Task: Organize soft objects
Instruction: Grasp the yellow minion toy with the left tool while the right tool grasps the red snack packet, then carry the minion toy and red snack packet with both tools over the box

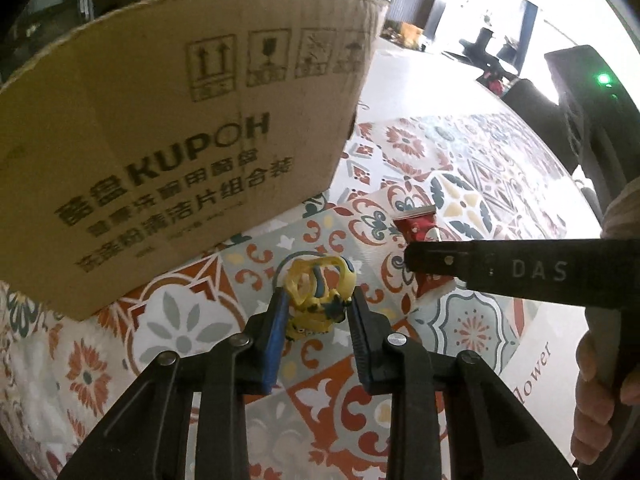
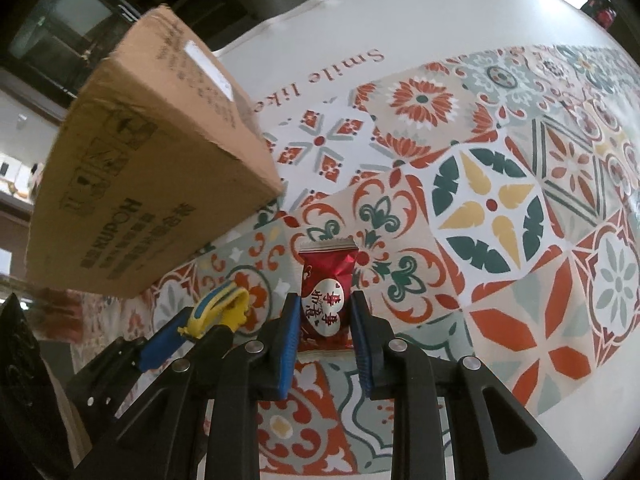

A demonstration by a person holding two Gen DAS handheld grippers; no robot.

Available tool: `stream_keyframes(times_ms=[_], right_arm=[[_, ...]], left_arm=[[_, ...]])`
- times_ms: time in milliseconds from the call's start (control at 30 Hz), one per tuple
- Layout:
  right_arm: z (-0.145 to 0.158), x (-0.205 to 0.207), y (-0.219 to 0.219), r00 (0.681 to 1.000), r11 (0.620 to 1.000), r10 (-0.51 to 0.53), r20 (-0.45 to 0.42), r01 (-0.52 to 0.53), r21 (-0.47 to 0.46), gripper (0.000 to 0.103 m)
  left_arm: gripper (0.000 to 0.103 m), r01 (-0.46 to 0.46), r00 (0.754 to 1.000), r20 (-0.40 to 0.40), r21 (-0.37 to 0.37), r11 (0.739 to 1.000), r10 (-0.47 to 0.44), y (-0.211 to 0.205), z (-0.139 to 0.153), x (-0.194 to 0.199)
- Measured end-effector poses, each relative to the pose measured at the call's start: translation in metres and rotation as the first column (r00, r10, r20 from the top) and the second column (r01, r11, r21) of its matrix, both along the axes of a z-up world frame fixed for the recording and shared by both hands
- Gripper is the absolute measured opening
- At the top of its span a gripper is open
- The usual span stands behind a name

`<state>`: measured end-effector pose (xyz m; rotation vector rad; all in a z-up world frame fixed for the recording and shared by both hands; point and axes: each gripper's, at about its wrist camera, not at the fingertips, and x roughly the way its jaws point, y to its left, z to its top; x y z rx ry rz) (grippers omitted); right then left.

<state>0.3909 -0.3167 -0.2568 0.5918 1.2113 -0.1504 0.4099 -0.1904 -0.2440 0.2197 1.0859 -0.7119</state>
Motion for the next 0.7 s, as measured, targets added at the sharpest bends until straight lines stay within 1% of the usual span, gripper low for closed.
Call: stream_keyframes(times_ms=[100, 200, 300, 500, 700], right_arm=[[0.008, -0.004, 0.003, 1.000, 1.000, 0.011, 0.007, -0.011, -0.003, 0.026], [0.015, -0.006, 0.010, 0.999, 1.000, 0.028, 0.018, -0.028, 0.002, 0.026], [0.020, -0.011, 0.012, 0.999, 0.999, 0.035, 0.023, -0.035, 0.002, 0.026], [0.031, -0.017, 0.015, 0.998, 0.999, 0.046, 0.045, -0.046, 0.004, 0.026], [0.047, -0.025, 0.017, 0.995, 0.998, 0.059, 0.076, -0.060, 0.008, 0.026]], left_arm=[[0.027, -0.029, 1.000, -0.007, -0.012, 1.000, 0.029, 0.005, 0.004, -0.003], [0.027, -0.052, 0.998, -0.032, -0.065, 0.997, 0.050, 0.021, 0.011, -0.004], [0.027, -0.059, 0.998, -0.022, -0.073, 0.996, 0.057, 0.025, 0.017, -0.007], [0.027, -0.085, 0.996, -0.039, -0.105, 0.991, 0.081, 0.034, 0.023, -0.011], [0.027, -0.110, 0.994, -0.015, -0.117, 0.987, 0.109, 0.040, 0.037, -0.018]])
